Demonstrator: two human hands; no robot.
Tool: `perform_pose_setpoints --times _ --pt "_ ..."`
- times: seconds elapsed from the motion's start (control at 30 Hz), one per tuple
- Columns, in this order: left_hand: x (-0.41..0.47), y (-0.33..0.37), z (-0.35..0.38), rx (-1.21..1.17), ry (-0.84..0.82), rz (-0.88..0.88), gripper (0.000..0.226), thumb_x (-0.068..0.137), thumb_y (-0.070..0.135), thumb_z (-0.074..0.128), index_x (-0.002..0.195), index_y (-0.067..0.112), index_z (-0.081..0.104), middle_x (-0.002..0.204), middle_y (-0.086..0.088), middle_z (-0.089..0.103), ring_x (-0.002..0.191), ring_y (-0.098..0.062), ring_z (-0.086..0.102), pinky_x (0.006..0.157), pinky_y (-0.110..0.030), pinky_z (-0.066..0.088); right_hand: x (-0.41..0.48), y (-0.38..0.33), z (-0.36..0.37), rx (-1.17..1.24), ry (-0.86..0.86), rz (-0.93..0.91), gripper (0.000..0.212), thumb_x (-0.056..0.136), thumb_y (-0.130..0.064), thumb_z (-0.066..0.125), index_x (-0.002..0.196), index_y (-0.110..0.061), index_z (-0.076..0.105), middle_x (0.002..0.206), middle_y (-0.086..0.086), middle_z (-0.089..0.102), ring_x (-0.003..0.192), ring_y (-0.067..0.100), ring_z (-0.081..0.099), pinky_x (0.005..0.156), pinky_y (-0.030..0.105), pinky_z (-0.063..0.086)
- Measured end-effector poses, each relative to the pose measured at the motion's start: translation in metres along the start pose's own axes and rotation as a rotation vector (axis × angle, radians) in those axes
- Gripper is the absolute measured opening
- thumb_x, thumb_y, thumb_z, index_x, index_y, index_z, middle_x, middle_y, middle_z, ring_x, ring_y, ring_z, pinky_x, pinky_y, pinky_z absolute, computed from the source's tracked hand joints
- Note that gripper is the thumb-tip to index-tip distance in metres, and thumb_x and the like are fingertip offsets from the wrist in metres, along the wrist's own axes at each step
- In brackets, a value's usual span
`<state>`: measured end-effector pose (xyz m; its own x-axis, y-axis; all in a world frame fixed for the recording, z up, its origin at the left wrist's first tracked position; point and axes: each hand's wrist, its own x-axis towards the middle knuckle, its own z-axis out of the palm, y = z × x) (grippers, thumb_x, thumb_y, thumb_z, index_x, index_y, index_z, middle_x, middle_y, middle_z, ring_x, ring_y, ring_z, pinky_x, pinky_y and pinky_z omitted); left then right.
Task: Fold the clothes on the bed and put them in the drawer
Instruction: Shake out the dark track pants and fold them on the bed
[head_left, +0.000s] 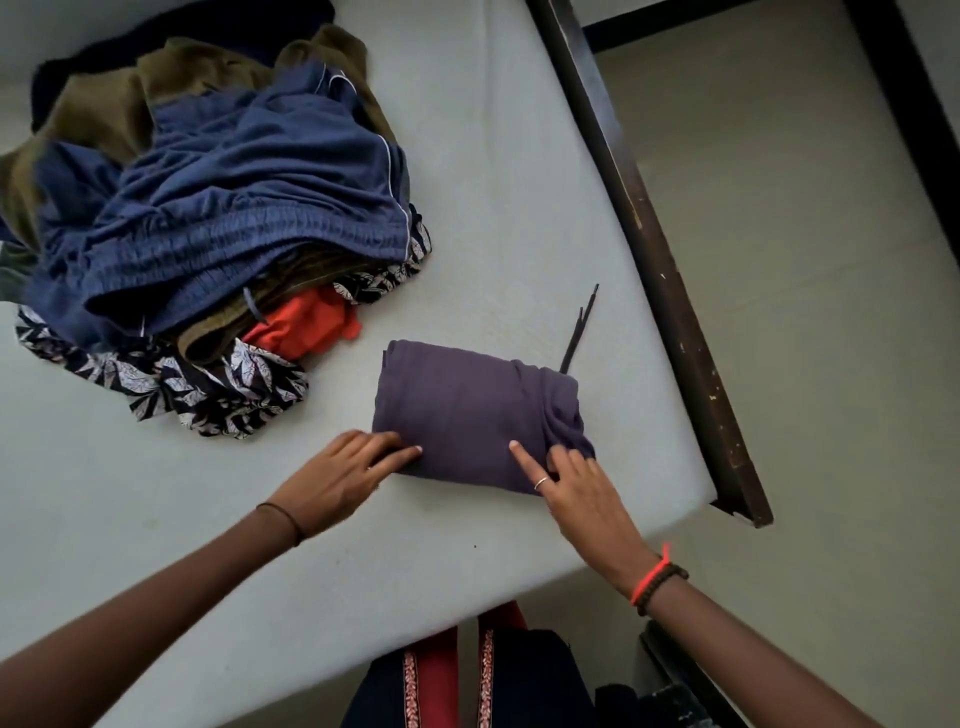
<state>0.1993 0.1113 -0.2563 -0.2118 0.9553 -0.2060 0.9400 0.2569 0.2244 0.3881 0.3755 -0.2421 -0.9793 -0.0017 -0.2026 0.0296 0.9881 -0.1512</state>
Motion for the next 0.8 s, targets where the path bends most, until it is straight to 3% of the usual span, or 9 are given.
perform_pose_setpoints --times 0.07,0.13,0.2,0.3,0.4,0.53,0.6,0.7,0.8 --pt "0.004 0.007 0.004 -0.088 -0.051 -0.04 0.045 0.087 0.039 0.053 0.126 0.017 0.051 0.114 -0.005 0.058 0.095 -0.023 0.062 0.088 -0.028 0.034 0.001 -0.004 0.005 0.073 -0.063 0.048 0.079 0.07 -0.018 0.072 0.142 -0.017 0.041 0.087 0.003 0.045 0.072 0.019 0.044 0.063 0.031 0.046" --pt "0.023 0.009 -0.009 -0.169 0.001 -0.071 0.036 0.094 0.043 0.04 0.115 0.018 0.056 0.106 -0.002 0.058 0.086 -0.022 0.062 0.08 -0.028 0.036 0.012 -0.008 -0.004 0.177 -0.012 0.081 0.057 0.078 -0.036 0.064 0.13 -0.015 0.053 0.088 0.002 0.048 0.074 0.019 0.047 0.064 0.033 0.049" --pt "0.051 0.002 -0.024 -0.21 0.072 -0.1 0.036 0.096 0.041 0.036 0.109 0.015 0.057 0.104 -0.004 0.058 0.084 -0.024 0.06 0.076 -0.029 0.036 0.032 -0.008 -0.021 0.283 0.112 0.118 0.037 0.086 -0.037 0.05 0.114 -0.014 0.062 0.09 0.004 0.051 0.078 0.02 0.05 0.068 0.033 0.048" --pt "0.103 -0.025 -0.045 -0.305 0.025 -0.157 0.059 0.086 0.057 0.041 0.122 0.011 0.052 0.122 -0.008 0.055 0.106 -0.027 0.056 0.088 -0.03 0.034 0.082 0.004 -0.038 0.431 0.156 0.167 0.034 0.088 -0.033 0.055 0.113 -0.012 0.061 0.106 0.006 0.056 0.097 0.023 0.052 0.085 0.034 0.045" --pt "0.15 -0.049 -0.059 -0.478 -0.373 -0.276 0.095 0.066 0.073 0.056 0.141 0.02 0.033 0.139 -0.003 0.046 0.125 -0.022 0.046 0.105 -0.033 0.032 0.144 0.021 -0.043 0.647 -0.17 0.21 0.054 0.082 -0.039 0.069 0.125 -0.011 0.053 0.122 0.005 0.055 0.118 0.021 0.048 0.1 0.033 0.04" --pt "0.186 -0.065 -0.055 -0.43 -0.857 -0.342 0.11 0.057 0.064 0.077 0.146 0.027 0.023 0.144 0.003 0.039 0.132 -0.02 0.039 0.109 -0.036 0.035 0.198 0.028 -0.034 0.852 -0.634 0.259 0.071 0.073 -0.045 0.078 0.126 -0.014 0.042 0.116 0.003 0.061 0.106 0.018 0.059 0.093 0.034 0.048" --pt "0.189 -0.065 -0.052 -0.39 -0.92 -0.353 0.112 0.054 0.064 0.078 0.145 0.026 0.025 0.143 0.004 0.04 0.13 -0.02 0.041 0.108 -0.04 0.038 0.207 0.029 -0.029 0.831 -0.728 0.235 0.075 0.067 -0.05 0.08 0.122 -0.017 0.041 0.112 0.003 0.062 0.099 0.017 0.062 0.089 0.036 0.051" --pt "0.181 -0.06 -0.046 -0.366 -0.868 -0.289 0.078 0.058 0.06 0.079 0.119 0.021 0.052 0.121 0.0 0.059 0.105 -0.02 0.057 0.091 -0.034 0.048 0.195 0.033 -0.024 0.678 -0.873 0.145 0.071 0.058 -0.063 0.079 0.111 -0.022 0.055 0.103 -0.006 0.066 0.092 0.012 0.064 0.086 0.032 0.052" --pt "0.168 -0.051 -0.044 -0.366 -0.756 -0.219 0.059 0.064 0.054 0.078 0.105 0.017 0.059 0.11 -0.005 0.061 0.096 -0.021 0.057 0.08 -0.03 0.048 0.168 0.044 -0.017 0.693 -0.937 0.14 0.06 0.053 -0.065 0.08 0.099 -0.028 0.065 0.097 -0.011 0.07 0.087 0.01 0.067 0.083 0.031 0.055"
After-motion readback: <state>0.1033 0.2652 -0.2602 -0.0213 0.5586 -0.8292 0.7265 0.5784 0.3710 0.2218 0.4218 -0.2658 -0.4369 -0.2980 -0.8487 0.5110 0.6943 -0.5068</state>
